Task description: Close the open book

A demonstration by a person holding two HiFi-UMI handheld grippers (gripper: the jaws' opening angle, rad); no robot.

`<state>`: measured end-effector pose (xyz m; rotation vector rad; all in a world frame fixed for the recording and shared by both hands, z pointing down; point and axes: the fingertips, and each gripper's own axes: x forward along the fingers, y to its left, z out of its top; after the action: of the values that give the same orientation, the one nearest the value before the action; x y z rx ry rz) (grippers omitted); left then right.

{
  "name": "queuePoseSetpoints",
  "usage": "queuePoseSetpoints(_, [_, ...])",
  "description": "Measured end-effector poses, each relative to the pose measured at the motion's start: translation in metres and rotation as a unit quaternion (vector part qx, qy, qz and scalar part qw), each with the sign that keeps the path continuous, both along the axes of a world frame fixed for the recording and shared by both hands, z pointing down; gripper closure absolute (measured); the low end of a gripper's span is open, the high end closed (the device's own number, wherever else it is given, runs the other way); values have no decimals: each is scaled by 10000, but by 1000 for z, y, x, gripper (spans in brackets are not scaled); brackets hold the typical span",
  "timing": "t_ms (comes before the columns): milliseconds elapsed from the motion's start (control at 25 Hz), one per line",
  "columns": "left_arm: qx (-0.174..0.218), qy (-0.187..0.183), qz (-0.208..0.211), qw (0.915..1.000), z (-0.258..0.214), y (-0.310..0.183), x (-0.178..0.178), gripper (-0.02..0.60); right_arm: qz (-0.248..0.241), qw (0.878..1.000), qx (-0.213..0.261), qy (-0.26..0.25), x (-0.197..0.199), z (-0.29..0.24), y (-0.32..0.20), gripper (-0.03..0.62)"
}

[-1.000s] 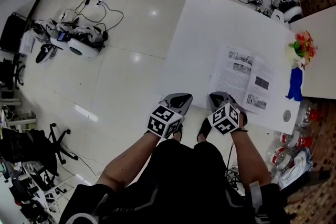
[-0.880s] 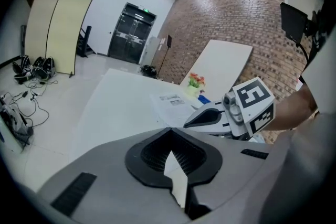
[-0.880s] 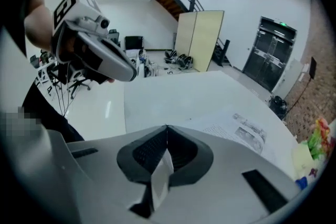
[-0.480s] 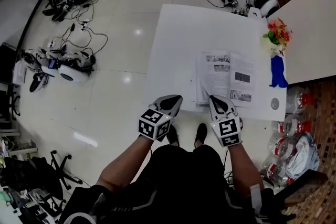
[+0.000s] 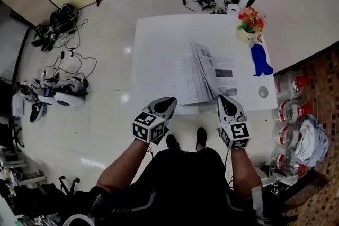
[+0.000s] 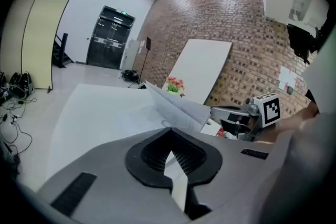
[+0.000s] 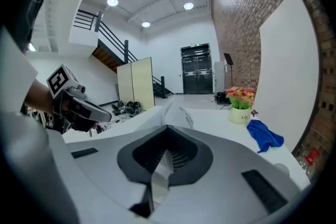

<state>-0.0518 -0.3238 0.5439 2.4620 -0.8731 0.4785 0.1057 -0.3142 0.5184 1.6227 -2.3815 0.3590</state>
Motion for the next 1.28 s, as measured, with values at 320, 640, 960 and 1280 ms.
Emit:
queuePoseSetpoints(320, [36, -156, 107, 9998, -3, 4, 20, 588, 661, 9960, -24, -606, 63, 21, 5, 595])
queuePoseSetpoints(640, [-17, -351, 80, 9993, -1, 6, 29, 588, 1240, 9825, -226, -1372, 114, 50, 2, 595])
queuePoseSetpoints(960, [-84, -411, -86, 9991, -1, 7, 23, 588, 2084, 9429, -886, -2444, 166, 110, 6, 595])
queuePoseSetpoints(1280, [-149, -333, -279, 9989, 4, 5, 14, 588, 2430, 9313, -1546, -2229, 182, 148, 21, 594])
